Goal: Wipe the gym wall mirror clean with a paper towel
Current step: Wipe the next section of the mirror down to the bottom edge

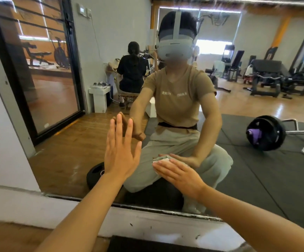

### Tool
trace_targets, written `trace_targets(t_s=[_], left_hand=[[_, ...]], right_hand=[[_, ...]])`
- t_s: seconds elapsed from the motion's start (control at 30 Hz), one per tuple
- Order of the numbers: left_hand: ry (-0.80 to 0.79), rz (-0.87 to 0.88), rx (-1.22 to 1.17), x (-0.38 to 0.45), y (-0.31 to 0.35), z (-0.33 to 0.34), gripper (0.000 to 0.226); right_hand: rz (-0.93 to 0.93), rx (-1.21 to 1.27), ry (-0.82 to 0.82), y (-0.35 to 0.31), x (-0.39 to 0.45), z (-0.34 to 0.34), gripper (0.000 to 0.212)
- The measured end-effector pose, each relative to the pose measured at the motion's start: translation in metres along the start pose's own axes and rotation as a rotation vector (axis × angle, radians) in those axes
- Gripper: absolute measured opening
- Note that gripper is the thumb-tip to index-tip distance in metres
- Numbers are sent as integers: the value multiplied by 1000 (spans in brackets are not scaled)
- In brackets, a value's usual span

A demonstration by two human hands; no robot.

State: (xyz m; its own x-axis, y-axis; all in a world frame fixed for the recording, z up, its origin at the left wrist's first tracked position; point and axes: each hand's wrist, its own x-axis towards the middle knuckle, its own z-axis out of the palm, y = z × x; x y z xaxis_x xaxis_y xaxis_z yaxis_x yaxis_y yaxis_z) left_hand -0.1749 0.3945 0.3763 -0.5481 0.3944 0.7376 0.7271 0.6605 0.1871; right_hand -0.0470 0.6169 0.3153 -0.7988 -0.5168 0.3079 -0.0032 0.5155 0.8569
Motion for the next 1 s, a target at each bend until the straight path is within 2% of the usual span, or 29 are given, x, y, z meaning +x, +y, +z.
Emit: trace_targets(t_s=[0.13, 0.27, 0.33, 0.4, 0.47, 0.57, 0.8, 0.9, 0.97, 1.0], left_hand=[[101, 39, -35, -9, 25, 12, 70], [151, 129, -119, -16, 50, 27, 67], [149, 140, -152, -18, 61, 34, 69], [140, 120, -200, -21, 72, 37, 70], [117, 99, -221, -26, 85, 38, 69], [113, 111, -242, -40, 99, 41, 67], [153, 63, -265, -51, 144, 87, 67], [156, -1, -223, -66, 160, 108, 66], [152, -51, -222, -77, 169, 115, 66], [149, -68, -220, -81, 173, 116, 66]], right_hand=[[229, 51, 164, 72, 5, -27, 61], [498, 77, 281, 158, 15, -70, 66], [670, 125, 323, 189, 15, -86, 61], [777, 157, 395, 204, 12, -91, 52], [804, 205, 399, 198, 4, -83, 51], [719, 293, 353, 158, -21, -60, 54], [234, 270, 193, 63, -106, 0, 54], [82, 123, 117, 38, -147, 26, 71], [-4, 49, 76, 42, -161, 34, 93], [-34, 16, 75, 49, -162, 35, 97]])
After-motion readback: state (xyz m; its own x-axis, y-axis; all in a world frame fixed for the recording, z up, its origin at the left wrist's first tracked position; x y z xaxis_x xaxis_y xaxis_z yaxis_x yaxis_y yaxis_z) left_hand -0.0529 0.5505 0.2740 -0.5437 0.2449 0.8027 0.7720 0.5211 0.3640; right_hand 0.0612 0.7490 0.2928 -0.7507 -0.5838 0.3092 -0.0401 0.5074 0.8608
